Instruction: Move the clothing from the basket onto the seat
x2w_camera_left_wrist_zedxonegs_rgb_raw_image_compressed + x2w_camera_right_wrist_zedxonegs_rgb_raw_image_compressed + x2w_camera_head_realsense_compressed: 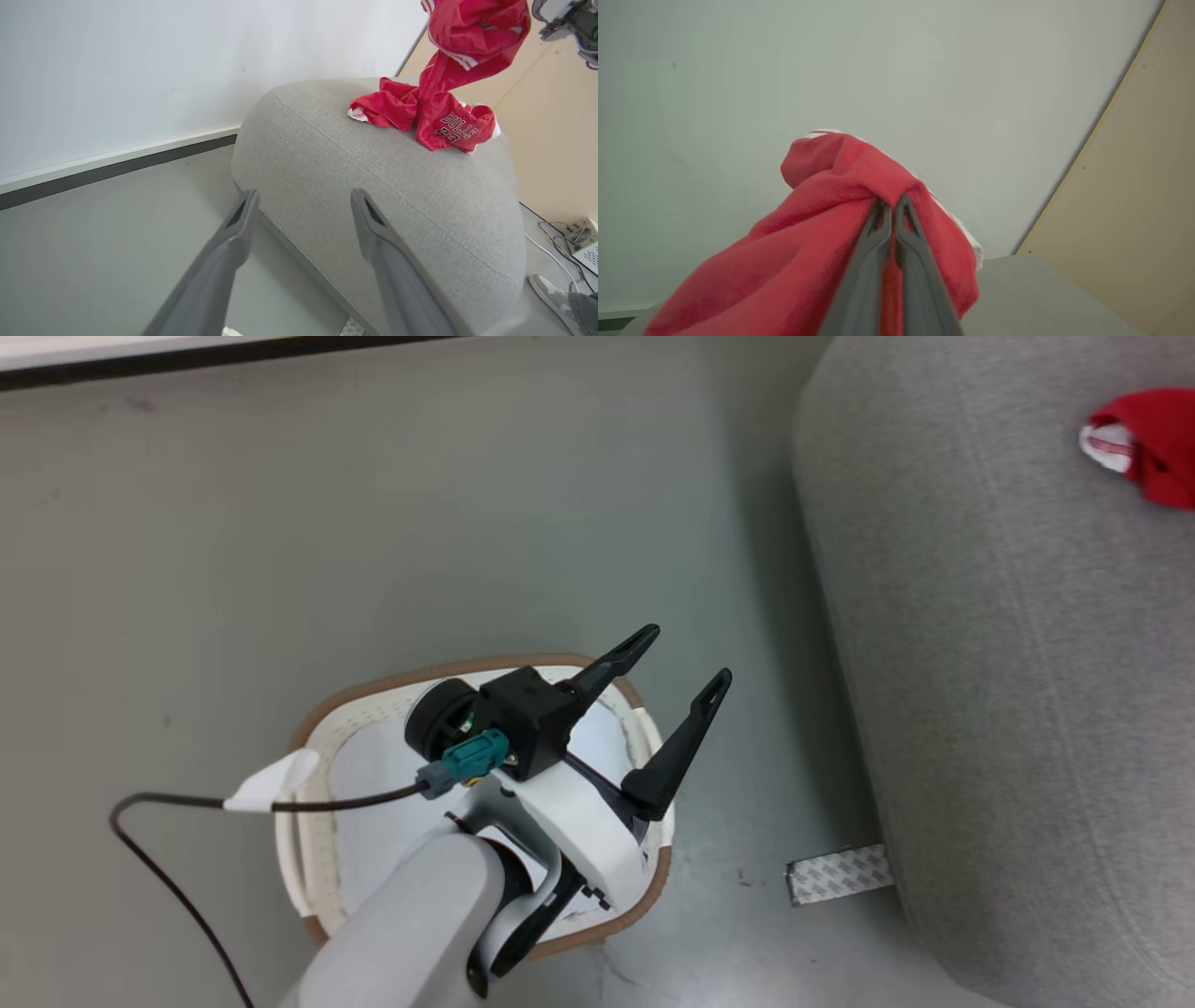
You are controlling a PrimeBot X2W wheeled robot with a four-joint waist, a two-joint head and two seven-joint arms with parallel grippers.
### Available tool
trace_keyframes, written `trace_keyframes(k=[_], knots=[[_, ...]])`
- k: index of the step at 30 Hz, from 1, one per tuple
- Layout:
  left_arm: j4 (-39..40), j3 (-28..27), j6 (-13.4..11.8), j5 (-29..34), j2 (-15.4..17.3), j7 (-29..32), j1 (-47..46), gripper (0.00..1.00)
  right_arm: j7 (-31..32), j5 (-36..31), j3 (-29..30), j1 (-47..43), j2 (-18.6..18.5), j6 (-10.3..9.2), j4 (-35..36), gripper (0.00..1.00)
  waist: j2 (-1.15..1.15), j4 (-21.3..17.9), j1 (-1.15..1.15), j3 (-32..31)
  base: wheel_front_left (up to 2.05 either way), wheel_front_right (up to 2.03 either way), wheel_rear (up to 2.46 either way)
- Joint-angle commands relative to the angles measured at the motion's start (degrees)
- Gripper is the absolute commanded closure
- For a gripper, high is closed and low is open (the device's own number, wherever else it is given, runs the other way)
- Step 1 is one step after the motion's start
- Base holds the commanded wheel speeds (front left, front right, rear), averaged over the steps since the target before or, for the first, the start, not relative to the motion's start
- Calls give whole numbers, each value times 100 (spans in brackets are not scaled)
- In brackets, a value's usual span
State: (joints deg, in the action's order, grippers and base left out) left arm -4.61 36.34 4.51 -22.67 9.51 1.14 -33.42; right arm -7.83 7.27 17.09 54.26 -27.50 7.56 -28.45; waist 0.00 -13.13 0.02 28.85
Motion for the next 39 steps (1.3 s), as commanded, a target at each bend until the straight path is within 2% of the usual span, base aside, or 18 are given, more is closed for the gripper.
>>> trace_keyframes(k=[1,8,9,10,11,14,19,28,33,39], knots=[[-22,-1,21,-39,2,-65,20,0,38,-171,202,-44,-36,-15,-269,100,0,141,-2,54,0,0,0],[-142,-14,-24,-138,24,-141,126,0,-179,-780,1468,-631,303,-15,-1619,100,0,216,-2,-33,0,0,0],[-157,-11,-21,-153,36,-154,143,0,-219,-891,1632,-723,378,-15,-1762,96,0,216,-2,-62,0,0,0],[-179,-12,-23,-166,49,-165,161,0,-275,-1027,1757,-802,472,-14,-1870,71,0,215,-2,-101,0,0,0],[-201,-20,-31,-172,59,-169,184,0,-365,-1118,1869,-850,544,-14,-1928,0,0,213,-2,-149,0,0,0],[-252,-56,-69,-205,89,-222,284,0,-601,-1177,2001,-1024,850,-15,-1963,0,0,175,-2,-334,0,0,0],[-342,-119,-147,-312,148,-345,547,0,-740,-1282,1733,-1540,1258,-15,-1524,0,0,95,-2,-786,0,0,0],[-537,-439,-391,-615,286,-880,1365,0,-737,-812,752,-3141,2055,-15,426,0,0,167,-2,-1764,0,0,0],[-660,-717,-627,-713,422,-1289,1914,0,-729,-665,148,-4096,2312,-15,1213,0,0,297,-2,-2266,0,0,0],[-686,-1015,-827,-813,484,-1544,2467,0,-729,-524,-561,-4804,2414,-15,1520,0,0,451,-2,-2666,0,0,0]])
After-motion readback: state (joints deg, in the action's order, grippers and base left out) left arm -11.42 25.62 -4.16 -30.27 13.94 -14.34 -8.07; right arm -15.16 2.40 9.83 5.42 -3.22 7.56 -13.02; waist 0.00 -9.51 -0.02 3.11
